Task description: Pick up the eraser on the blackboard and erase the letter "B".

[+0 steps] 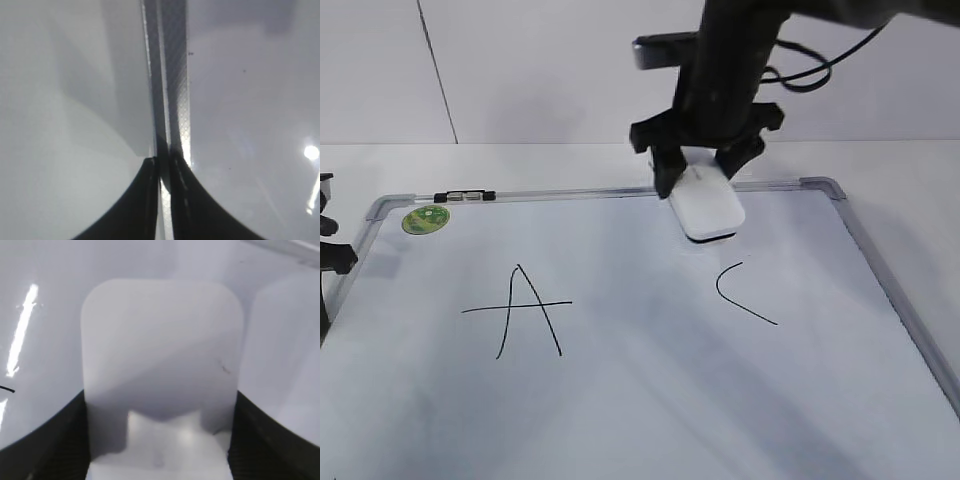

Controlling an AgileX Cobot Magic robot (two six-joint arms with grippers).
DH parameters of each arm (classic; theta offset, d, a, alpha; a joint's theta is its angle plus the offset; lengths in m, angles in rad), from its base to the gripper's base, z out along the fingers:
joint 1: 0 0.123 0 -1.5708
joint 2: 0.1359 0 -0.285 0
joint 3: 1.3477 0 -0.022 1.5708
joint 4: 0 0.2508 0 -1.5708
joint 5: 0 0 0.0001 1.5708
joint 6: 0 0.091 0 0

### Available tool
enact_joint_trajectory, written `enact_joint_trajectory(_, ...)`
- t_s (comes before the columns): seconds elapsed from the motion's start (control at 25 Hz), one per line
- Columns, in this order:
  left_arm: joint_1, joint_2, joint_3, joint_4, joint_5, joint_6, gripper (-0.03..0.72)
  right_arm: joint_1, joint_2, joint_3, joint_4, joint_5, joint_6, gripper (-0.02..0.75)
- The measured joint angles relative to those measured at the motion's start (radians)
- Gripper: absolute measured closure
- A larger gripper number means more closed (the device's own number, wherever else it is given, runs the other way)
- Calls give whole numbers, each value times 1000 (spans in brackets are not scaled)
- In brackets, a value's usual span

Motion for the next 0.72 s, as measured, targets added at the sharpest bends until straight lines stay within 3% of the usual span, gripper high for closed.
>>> enact_joint_trajectory(0.48,0,0,-2,8,1,0,657,-264,-201,280,-42,2,0,190)
enact_joint_trajectory(0.72,-2,9,-32,11,9,6,657,-294,-203,377,-44,2,-2,190)
